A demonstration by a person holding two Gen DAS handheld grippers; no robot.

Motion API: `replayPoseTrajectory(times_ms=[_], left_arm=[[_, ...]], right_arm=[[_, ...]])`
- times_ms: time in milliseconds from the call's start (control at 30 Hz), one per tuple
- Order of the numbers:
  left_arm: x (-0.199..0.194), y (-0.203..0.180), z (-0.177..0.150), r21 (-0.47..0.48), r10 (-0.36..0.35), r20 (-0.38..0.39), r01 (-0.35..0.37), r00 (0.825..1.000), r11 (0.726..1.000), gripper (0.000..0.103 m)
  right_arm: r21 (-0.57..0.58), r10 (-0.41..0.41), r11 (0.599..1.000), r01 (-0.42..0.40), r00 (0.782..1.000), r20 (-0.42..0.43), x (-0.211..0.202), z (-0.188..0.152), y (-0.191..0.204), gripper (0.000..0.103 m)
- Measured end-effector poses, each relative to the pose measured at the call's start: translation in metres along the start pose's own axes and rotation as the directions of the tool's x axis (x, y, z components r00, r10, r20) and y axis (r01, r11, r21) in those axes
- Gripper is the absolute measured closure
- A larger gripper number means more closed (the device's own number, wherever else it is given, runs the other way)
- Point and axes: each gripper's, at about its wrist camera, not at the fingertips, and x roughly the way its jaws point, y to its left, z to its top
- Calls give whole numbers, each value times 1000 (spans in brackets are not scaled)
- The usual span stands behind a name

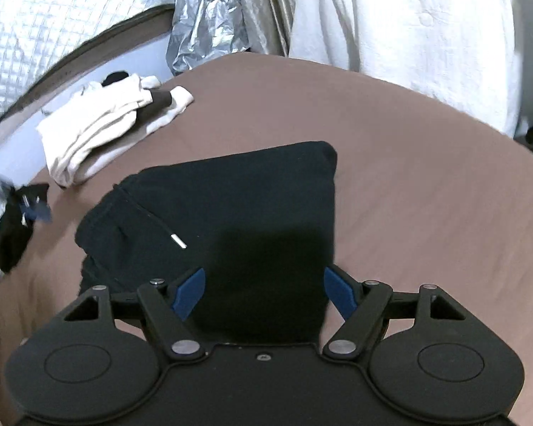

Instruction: Fold clothes

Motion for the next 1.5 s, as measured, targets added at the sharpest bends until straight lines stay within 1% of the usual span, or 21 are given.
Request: replayPoseTrajectory(times_ms=[100, 167, 300, 433, 600, 767, 833, 900, 967, 1000, 1033, 1100, 1133, 1167, 1200, 1233, 1267, 1333, 1400, 1467, 1500], left_arm=[[-18, -20, 18, 118, 75, 12, -76, 997, 990, 24], [-15, -35, 19, 148, 39, 33, -44, 999, 988, 21], [-5, -68, 21, 207, -52, 75, 35, 996, 978, 20], [30, -92, 17, 232, -181, 135, 147, 974, 962, 20], [81, -82, 2, 204, -104, 92, 83, 990, 976, 20], [130, -74, -13, 188, -21, 50, 11, 999, 982, 21], [129, -91, -19, 252, 46, 76, -64, 996, 966, 21], [125, -96, -25, 259, 64, 121, -93, 991, 961, 21], [109, -93, -33, 261, 58, 216, -115, 975, 958, 22], [99, -90, -38, 260, 60, 278, -136, 959, 956, 21], [87, -82, -44, 246, 81, 363, -179, 928, 953, 19], [65, -65, -55, 203, 112, 513, -247, 851, 947, 12], [59, -50, -55, 169, 96, 532, -216, 841, 962, 7], [58, -34, -51, 139, 53, 509, -143, 859, 980, 6], [61, -18, -44, 108, 1, 453, -57, 892, 993, 6], [69, -3, -36, 63, -35, 384, 12, 923, 998, 6], [76, 11, -29, 23, -70, 325, 66, 943, 998, 6], [90, 27, -22, 6, -97, 268, 99, 959, 995, 6], [108, 41, -17, -29, -137, 210, 146, 968, 989, 3], [129, 52, -15, -81, -192, 158, 206, 969, 975, 0], [137, 58, -17, -114, -241, 153, 259, 958, 959, 0]], right_arm=[[15, -20, 1000, 21, 1000, -9, 6, 3, -14, 24], [57, -35, 998, 36, 999, -17, 13, 4, -27, 23], [139, -63, 988, 67, 997, -36, 26, 6, -54, 22], [220, -89, 970, 99, 994, -56, 40, 8, -81, 22], [260, -38, 965, 43, 999, -24, 55, 6, -90, 22], [226, 16, 974, -10, 1000, -25, 76, 1, -91, 22], [229, 44, 973, -38, 999, -20, 82, -2, -95, 22], [224, 71, 972, -67, 997, -13, 87, -4, -97, 22], [202, 98, 975, -96, 995, -2, 92, -5, -96, 22], [191, 112, 975, -110, 994, 3, 95, -5, -95, 22], [178, 117, 977, -114, 993, -2, 98, -5, -94, 22], [157, 100, 983, -95, 995, -23, 103, -4, -92, 22], [161, 108, 981, -103, 994, -21, 105, -3, -92, 22], [172, 126, 978, -122, 992, -12, 107, -1, -93, 22], [182, 143, 973, -140, 990, -3, 110, 1, -93, 22], [193, 160, 968, -159, 987, 7, 112, 3, -94, 20], [204, 177, 963, -176, 984, 18, 115, 4, -95, 19], [252, 218, 942, -220, 975, 37, 127, 6, -98, 19], [319, 286, 905, -281, 958, 31, 148, 7, -100, 19], [366, 357, 870, -330, 934, -7, 172, 4, -95, 17], [360, 359, 873, -329, 933, -17, 180, 1, -88, 17]])
